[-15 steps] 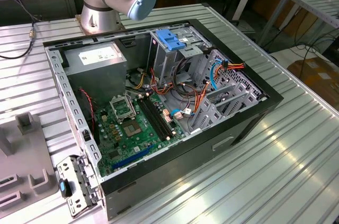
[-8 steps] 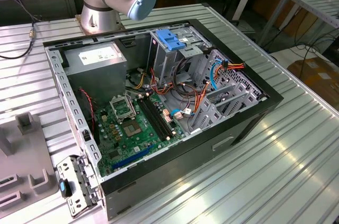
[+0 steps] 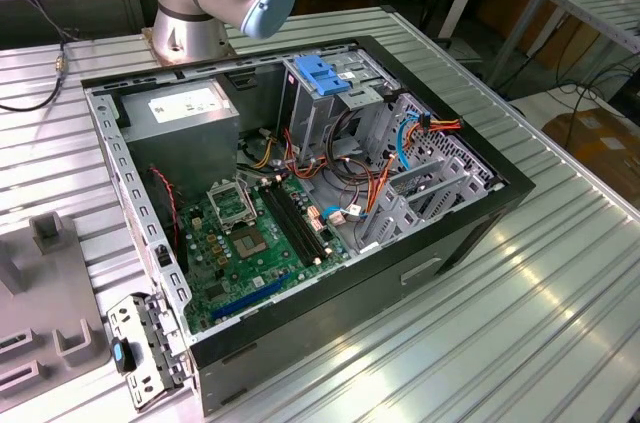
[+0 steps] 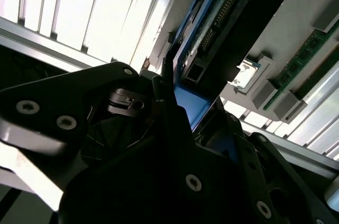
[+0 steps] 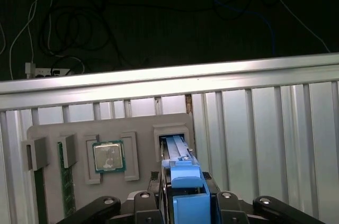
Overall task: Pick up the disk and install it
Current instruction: 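Pick up the disk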
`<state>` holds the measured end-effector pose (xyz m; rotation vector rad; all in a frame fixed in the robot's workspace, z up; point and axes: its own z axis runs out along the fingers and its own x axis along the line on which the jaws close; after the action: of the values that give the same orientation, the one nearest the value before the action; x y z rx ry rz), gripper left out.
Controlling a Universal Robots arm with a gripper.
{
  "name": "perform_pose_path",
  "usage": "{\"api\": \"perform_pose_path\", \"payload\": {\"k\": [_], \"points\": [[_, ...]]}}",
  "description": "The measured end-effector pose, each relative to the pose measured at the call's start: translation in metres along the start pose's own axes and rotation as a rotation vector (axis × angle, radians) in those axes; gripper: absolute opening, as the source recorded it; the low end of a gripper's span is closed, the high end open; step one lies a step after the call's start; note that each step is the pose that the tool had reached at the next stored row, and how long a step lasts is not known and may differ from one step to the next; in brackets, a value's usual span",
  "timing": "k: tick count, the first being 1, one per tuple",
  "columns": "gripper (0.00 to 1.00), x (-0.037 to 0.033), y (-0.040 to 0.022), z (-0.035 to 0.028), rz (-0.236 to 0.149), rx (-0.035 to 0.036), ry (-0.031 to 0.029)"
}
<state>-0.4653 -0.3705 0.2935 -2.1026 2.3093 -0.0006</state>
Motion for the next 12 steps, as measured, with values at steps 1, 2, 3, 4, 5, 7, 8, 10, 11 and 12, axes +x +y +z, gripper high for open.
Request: {"api": "perform_pose_path", "payload": {"k": [1,2,3,4,5,7,8,10,11,12], "points": [[0.43,0.0,0.0,0.0,0.0,0.0,0.0],[0.43,0.0,0.0,0.0,0.0,0.0,0.0],[0.43,0.0,0.0,0.0,0.0,0.0,0.0],[0.41,0.0,0.0,0.0,0.0,-0.0001,0.0001],[0.41,0.0,0.0,0.0001,0.0,0.0,0.0001],[0.38,0.0,0.0,0.0001,0.0,-0.0001,0.0001],[0.38,0.0,0.0,0.0001,0.0,0.0,0.0],[0.38,0.0,0.0,0.0001,0.0,-0.0001,0.0],[0.38,0.0,0.0,0.0001,0.0,0.0,0.0],[0.38,0.0,0.0,0.0002,0.0,0.0,0.0]]}}
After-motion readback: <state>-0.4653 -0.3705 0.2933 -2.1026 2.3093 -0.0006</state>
